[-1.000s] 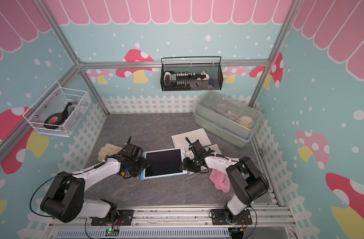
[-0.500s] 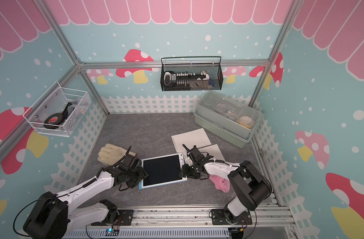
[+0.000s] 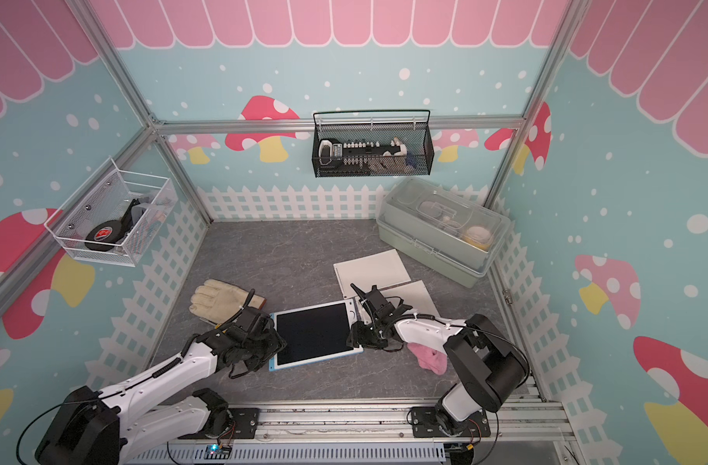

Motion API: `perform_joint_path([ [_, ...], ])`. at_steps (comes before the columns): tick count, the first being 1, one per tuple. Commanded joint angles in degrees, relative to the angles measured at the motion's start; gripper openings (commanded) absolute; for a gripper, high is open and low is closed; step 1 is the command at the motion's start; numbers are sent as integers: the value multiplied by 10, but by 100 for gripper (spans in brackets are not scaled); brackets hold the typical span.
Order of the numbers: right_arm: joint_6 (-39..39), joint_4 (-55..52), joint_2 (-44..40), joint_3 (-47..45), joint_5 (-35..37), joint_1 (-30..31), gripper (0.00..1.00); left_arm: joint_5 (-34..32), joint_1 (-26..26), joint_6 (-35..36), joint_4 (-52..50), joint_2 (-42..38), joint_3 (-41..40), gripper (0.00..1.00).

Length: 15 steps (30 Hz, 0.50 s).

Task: Wipe the drawing tablet
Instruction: Move the drawing tablet to the center of the board, then pick up the cleaning item at the center of the board.

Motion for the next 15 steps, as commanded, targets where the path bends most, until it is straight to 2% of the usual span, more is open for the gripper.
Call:
perform_joint_path([
  [1,-3,8,2,2,-26,23,58,66,-15,-21,23,24,-5,68],
  [5,-5,-9,18,18,-25,23,57,61,-16,-14,22,49,5,68],
  [7,-17,-37,9,27,-2,23,58,56,-16,-18,20,40,5,68],
  [12,-64,-151,-67,79,109,23,63,44,-16,-7,-14,24,27,68],
  [15,-66,-234,-112,110,223,22,68,24,-16,8,-51,17,51,68],
])
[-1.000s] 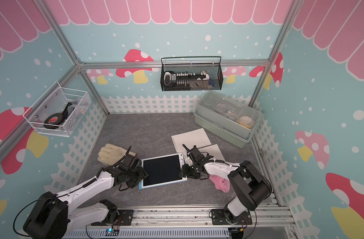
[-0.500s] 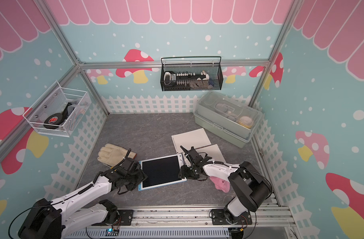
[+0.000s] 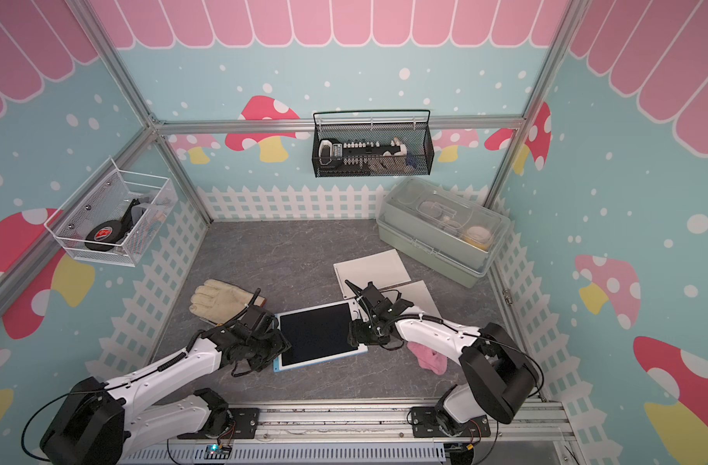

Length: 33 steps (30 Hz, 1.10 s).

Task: Wipe the drawing tablet
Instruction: Pick up the cleaning item at the center of the board.

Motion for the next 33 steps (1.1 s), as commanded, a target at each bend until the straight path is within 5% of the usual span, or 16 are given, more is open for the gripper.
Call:
perform_joint_path([
  [1,-3,-117,-61,32,162,-2,70,-5,-2,11,-43,-10,35,68],
  [5,69,-210,-138,1,271,-67,73,-13,2,31,-77,5,65,68],
  [11,94,-212,-180,-90,223,-204,73,-7,27,66,-104,24,88,67],
  [20,121,-121,-103,-168,172,-243,64,10,68,135,-122,60,96,48],
  [24,128,-80,-77,-194,147,-252,46,-5,68,141,-125,73,87,39],
  [29,113,-69,-84,-190,151,-253,3,-28,68,151,-103,82,82,29],
  [33,86,-67,-132,-181,161,-251,0,-26,68,162,-80,98,81,28],
])
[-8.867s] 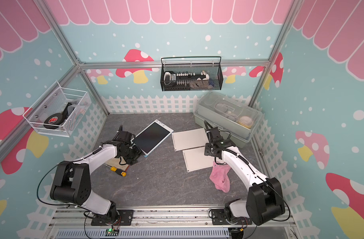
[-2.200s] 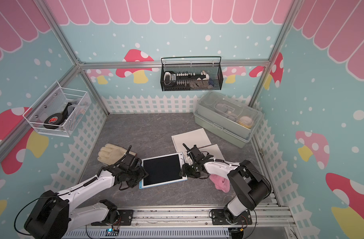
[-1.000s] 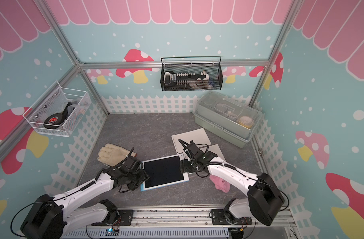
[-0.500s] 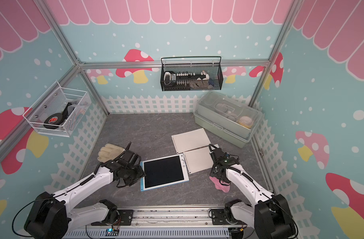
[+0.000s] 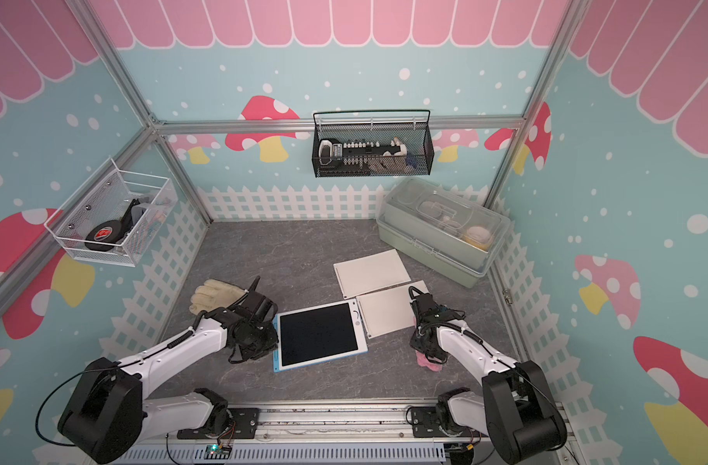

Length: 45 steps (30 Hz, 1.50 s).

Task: Wipe the drawing tablet
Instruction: Pick up the cleaning item at the center of the board, then wipe the dirt from the drawing tablet.

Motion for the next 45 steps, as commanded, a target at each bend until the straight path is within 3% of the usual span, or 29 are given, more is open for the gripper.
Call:
perform_joint_path([
  [1,-24,21,-33,3,-3,5,0,-15,2,22,18,14,-5,28],
  [6,-75,7,-104,55,40,52,0,-24,2,31,20,29,-12,26],
  [10,-107,56,-93,104,79,156,0,-28,3,33,25,39,-15,23],
  [19,-132,321,128,169,40,291,0,-28,3,41,31,46,-28,20],
  [27,-101,392,363,334,-32,380,0,-31,2,9,48,36,-64,19],
  [31,-60,418,447,386,-54,390,0,-32,2,-15,50,31,-74,20],
  [35,-86,310,495,466,-54,388,0,-37,3,-30,51,41,-78,20],
  [45,-155,137,457,439,-12,319,0,-46,2,-64,43,103,-76,17],
])
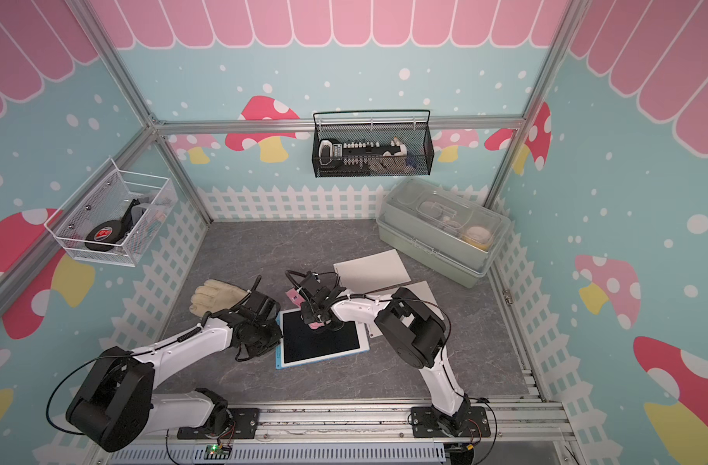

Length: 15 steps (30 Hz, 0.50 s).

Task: Wipe the drawing tablet
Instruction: Wipe the dirt from the drawing tablet.

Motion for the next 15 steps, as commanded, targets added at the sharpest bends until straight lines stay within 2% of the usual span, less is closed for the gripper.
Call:
perform_joint_path([
  [1,-36,-106,-28,-35,33,-35,0,-39,0,-24,-52,64,-53,17],
  [8,-56,-117,-75,-102,57,-98,0,-46,-6,-31,-58,68,-46,16],
  [11,-73,-123,-47,-53,49,-62,0,-49,-13,-34,-59,69,-43,16],
  [15,-69,-132,27,56,13,1,0,-52,-17,-40,-61,67,-44,16],
])
